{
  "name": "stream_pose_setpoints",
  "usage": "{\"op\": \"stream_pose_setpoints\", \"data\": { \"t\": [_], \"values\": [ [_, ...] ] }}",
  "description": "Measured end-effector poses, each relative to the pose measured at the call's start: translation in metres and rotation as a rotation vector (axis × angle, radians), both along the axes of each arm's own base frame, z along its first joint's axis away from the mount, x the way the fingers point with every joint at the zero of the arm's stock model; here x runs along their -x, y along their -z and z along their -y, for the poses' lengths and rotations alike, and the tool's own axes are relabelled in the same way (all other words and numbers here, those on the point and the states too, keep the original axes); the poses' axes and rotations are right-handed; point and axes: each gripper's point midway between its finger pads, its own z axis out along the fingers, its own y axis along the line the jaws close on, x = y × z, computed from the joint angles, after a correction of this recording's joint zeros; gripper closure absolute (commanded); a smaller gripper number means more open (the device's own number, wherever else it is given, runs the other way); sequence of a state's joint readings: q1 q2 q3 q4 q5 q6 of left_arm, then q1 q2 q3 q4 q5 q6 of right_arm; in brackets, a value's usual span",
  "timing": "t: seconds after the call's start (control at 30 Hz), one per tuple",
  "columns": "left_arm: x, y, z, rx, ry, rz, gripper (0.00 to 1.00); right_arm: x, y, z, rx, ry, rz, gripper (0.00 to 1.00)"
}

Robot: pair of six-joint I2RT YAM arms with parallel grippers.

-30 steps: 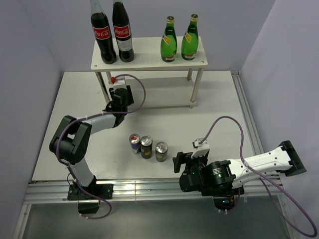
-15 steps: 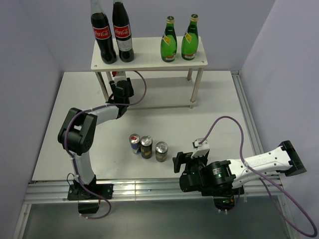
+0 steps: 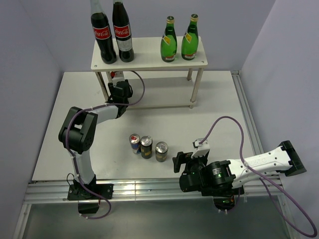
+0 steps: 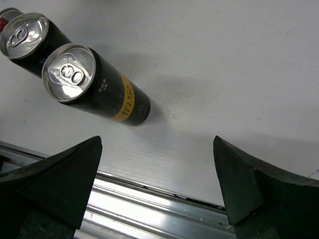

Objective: Place and organize the beverage onto the shelf

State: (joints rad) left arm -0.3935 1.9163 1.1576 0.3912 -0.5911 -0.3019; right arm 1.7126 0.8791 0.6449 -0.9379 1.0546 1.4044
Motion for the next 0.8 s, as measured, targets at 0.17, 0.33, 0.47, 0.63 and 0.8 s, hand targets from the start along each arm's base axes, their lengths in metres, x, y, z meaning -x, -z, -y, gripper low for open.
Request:
{"op": "stream_pose_setpoints", "data": {
  "t": [0.17,0.33,0.47,0.63,0.8],
  "values": [
    [-0.001,0.001,0.0,0.003,-0.002,0.002,0.45,0.0,0.0,0.001,-0.004,0.005,-0.003,0.01],
    [-0.002,0.0,0.0,0.012,-0.005,0.011,0.16,0.0,0.0,0.001,-0.004,0.007,-0.003,0.01],
    [-0.001,0.001,0.002,0.018,0.0,0.01,0.11,0.0,0.001,0.002,-0.002,0.01,-0.003,0.01],
    [0.005,0.004,0.008,0.017,0.035,-0.004,0.01,-0.001,0.002,0.002,0.003,0.015,0.0,0.01],
    [0.021,-0.003,0.015,0.026,0.079,-0.019,0.03,-0.001,0.002,0.003,0.002,0.018,0.003,0.01]
  ]
}}
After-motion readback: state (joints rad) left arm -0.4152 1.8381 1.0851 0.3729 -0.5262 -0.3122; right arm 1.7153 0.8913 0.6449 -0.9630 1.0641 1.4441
